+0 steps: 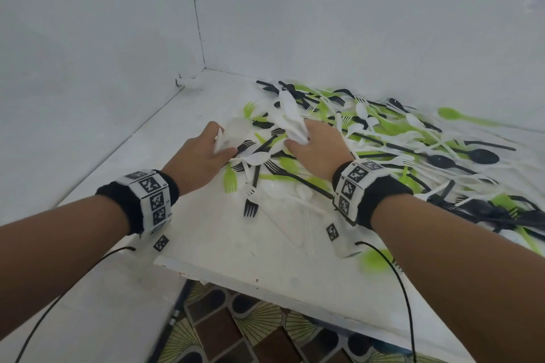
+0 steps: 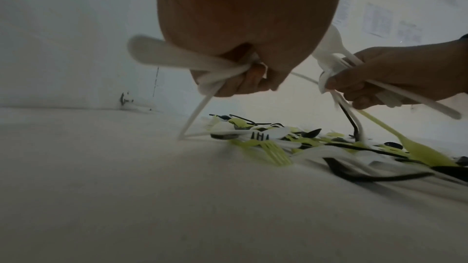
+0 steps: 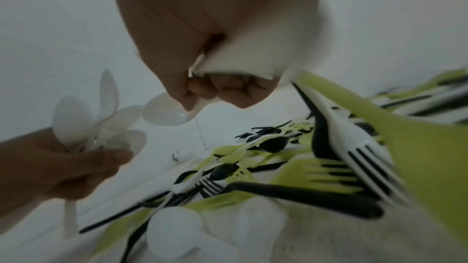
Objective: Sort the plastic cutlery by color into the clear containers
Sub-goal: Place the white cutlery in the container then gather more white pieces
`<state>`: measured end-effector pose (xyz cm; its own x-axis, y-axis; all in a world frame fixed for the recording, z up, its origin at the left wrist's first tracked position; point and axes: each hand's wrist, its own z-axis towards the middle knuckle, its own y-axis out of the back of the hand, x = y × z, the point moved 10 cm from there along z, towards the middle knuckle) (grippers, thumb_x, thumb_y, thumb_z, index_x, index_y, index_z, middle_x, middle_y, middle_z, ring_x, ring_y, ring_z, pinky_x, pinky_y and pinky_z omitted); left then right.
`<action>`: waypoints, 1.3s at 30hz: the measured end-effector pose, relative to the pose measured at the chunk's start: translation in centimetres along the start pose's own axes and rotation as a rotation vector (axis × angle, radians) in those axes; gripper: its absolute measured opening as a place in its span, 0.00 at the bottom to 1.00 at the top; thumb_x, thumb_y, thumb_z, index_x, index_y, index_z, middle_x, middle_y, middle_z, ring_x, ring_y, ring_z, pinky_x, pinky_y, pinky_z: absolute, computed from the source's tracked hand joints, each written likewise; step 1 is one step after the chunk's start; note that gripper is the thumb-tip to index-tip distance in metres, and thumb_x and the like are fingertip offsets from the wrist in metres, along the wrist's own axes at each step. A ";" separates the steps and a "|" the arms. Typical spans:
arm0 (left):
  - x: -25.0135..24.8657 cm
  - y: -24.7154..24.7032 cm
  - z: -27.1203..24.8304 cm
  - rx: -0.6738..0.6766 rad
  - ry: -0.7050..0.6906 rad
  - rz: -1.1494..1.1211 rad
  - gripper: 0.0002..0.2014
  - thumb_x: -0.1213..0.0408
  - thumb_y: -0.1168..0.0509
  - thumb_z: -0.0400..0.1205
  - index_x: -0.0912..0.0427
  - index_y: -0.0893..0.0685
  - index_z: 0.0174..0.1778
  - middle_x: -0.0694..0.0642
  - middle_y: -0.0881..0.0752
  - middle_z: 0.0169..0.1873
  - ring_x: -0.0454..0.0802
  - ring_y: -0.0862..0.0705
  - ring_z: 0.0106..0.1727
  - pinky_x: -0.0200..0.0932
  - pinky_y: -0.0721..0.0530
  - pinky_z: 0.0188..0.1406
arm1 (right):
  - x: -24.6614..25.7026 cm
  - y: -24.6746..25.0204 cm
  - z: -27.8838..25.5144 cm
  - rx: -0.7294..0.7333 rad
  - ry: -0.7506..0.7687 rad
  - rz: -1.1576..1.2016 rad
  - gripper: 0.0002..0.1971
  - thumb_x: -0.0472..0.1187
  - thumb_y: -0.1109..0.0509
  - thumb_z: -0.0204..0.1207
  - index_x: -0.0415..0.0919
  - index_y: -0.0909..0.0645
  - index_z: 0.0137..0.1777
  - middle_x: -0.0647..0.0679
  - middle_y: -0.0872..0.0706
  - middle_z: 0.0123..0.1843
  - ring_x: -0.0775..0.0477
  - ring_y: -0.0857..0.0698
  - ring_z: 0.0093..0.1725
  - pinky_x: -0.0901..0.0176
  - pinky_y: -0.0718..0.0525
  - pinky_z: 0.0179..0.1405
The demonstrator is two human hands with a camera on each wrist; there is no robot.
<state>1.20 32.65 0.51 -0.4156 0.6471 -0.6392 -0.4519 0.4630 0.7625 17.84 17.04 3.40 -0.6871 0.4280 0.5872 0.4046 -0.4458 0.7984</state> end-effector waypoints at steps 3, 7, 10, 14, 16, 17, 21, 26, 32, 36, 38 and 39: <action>-0.3 -0.6 1.6 0.025 -0.016 0.088 0.20 0.48 0.30 0.85 0.56 0.31 0.57 0.57 0.18 0.36 0.54 0.22 0.33 0.45 0.26 0.30 | -1.3 0.8 -0.2 -0.057 -0.111 0.057 0.17 0.52 0.31 0.83 0.46 0.30 0.37 0.52 0.24 0.36 0.50 0.24 0.36 0.54 0.29 0.39; -1.8 -3.2 3.6 0.126 -0.137 0.297 0.18 0.49 0.32 0.86 0.54 0.32 0.59 0.54 0.19 0.35 0.58 0.19 0.39 0.48 0.28 0.33 | -2.7 1.4 0.0 -0.180 -0.181 0.128 0.16 0.57 0.33 0.83 0.45 0.27 0.42 0.52 0.21 0.39 0.49 0.20 0.40 0.54 0.27 0.37; -3.0 -5.3 4.6 0.198 -0.221 0.462 0.19 0.47 0.36 0.87 0.54 0.29 0.68 0.57 0.14 0.48 0.62 0.16 0.48 0.52 0.19 0.45 | -3.0 2.2 0.4 -0.264 -0.185 0.184 0.25 0.68 0.38 0.77 0.44 0.22 0.52 0.46 0.15 0.47 0.41 0.12 0.46 0.44 0.15 0.49; -3.5 -6.3 5.3 0.233 -0.243 0.461 0.16 0.50 0.34 0.86 0.53 0.28 0.63 0.53 0.15 0.43 0.59 0.18 0.42 0.47 0.23 0.39 | -4.0 4.4 0.4 -0.360 -0.241 0.225 0.18 0.57 0.34 0.83 0.40 0.22 0.54 0.50 0.18 0.44 0.42 0.17 0.50 0.52 0.23 0.49; -3.5 -6.5 5.4 0.251 -0.239 0.441 0.12 0.54 0.33 0.86 0.53 0.29 0.57 0.52 0.18 0.40 0.58 0.18 0.42 0.47 0.24 0.39 | -4.6 4.8 0.2 -0.361 -0.256 0.232 0.16 0.55 0.33 0.83 0.40 0.22 0.53 0.50 0.17 0.45 0.43 0.17 0.50 0.51 0.22 0.49; -3.5 -6.6 5.4 0.253 -0.242 0.436 0.12 0.54 0.34 0.86 0.52 0.30 0.54 0.52 0.18 0.39 0.59 0.18 0.43 0.48 0.23 0.40 | -4.8 4.8 0.2 -0.347 -0.257 0.236 0.15 0.54 0.32 0.83 0.41 0.22 0.53 0.50 0.17 0.46 0.44 0.17 0.50 0.52 0.23 0.49; -3.2 -6.7 5.6 0.290 -0.190 0.319 0.16 0.52 0.28 0.82 0.51 0.31 0.44 0.46 0.17 0.37 0.53 0.15 0.43 0.48 0.22 0.39 | -5.9 4.2 -0.3 -0.297 -0.269 0.247 0.10 0.51 0.32 0.83 0.44 0.22 0.53 0.54 0.19 0.45 0.49 0.20 0.47 0.56 0.27 0.45; -3.3 -7.4 5.4 0.358 -0.146 0.274 0.21 0.57 0.23 0.79 0.47 0.34 0.38 0.48 0.16 0.40 0.46 0.14 0.46 0.39 0.29 0.35 | -6.4 3.6 -0.8 -0.280 -0.285 0.302 0.10 0.48 0.32 0.81 0.42 0.26 0.52 0.57 0.23 0.42 0.58 0.25 0.40 0.65 0.31 0.33; -7.1 -5.0 5.6 0.181 -0.154 0.191 0.18 0.56 0.27 0.82 0.50 0.31 0.37 0.49 0.22 0.35 0.49 0.21 0.33 0.39 0.27 0.30 | -6.5 4.1 -1.3 -0.285 -0.286 0.369 0.12 0.47 0.30 0.79 0.45 0.29 0.41 0.53 0.25 0.38 0.52 0.25 0.37 0.59 0.30 0.34; -9.7 -1.9 6.6 -0.019 -0.112 -0.030 0.10 0.54 0.25 0.79 0.50 0.21 0.46 0.45 0.17 0.40 0.42 0.18 0.40 0.40 0.22 0.38 | -6.8 4.8 -1.6 -0.328 -0.314 0.588 0.11 0.50 0.27 0.76 0.43 0.21 0.44 0.46 0.15 0.42 0.44 0.15 0.42 0.44 0.13 0.48; -10.6 -1.8 7.0 -0.046 -0.077 -0.204 0.09 0.56 0.23 0.77 0.47 0.18 0.46 0.43 0.15 0.40 0.41 0.17 0.40 0.40 0.23 0.39 | -6.4 5.0 -1.7 -0.328 -0.303 0.701 0.11 0.50 0.26 0.77 0.44 0.15 0.52 0.45 0.09 0.47 0.41 0.09 0.48 0.42 0.10 0.54; -11.3 -2.0 7.1 -0.048 -0.061 -0.280 0.09 0.58 0.22 0.76 0.48 0.17 0.43 0.44 0.15 0.38 0.43 0.16 0.38 0.42 0.22 0.39 | -6.0 5.1 -1.8 -0.313 -0.281 0.749 0.09 0.49 0.25 0.79 0.46 0.14 0.53 0.47 0.07 0.48 0.43 0.08 0.49 0.46 0.10 0.52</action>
<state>12.37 28.74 6.93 -0.2221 0.5337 -0.8160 -0.5798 0.6005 0.5506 22.94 10.81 3.71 -0.1132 0.0946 0.9891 0.4785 -0.8672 0.1377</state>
